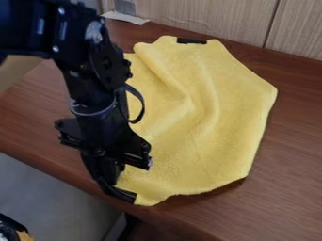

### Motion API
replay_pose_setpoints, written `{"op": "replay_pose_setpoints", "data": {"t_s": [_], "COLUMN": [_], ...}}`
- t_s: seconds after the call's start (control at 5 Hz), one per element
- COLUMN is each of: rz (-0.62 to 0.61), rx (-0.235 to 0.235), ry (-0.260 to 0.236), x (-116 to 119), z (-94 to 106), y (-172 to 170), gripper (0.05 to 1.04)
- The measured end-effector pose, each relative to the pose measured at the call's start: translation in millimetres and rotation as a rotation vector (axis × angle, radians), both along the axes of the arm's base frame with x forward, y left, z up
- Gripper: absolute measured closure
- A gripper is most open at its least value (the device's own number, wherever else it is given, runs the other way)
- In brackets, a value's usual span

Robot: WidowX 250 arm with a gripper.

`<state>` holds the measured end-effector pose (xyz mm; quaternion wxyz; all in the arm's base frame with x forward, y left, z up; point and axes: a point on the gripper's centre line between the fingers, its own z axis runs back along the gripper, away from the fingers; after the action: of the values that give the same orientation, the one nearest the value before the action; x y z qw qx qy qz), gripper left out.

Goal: Fold the cloth from bottom to top

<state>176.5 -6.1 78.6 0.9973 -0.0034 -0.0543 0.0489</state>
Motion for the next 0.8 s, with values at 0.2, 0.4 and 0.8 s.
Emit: {"op": "replay_pose_setpoints", "data": {"t_s": [0.2, 0.4, 0.8], "rz": [0.021, 0.052, 0.079], "rx": [-0.014, -0.028, -0.094], "ry": [-0.05, -0.078, -0.125], "x": [3, 10, 73], "z": [24.3, 45.3, 78.8], "y": [3, 7, 4], "gripper": [1.011, 1.02, 1.02]}}
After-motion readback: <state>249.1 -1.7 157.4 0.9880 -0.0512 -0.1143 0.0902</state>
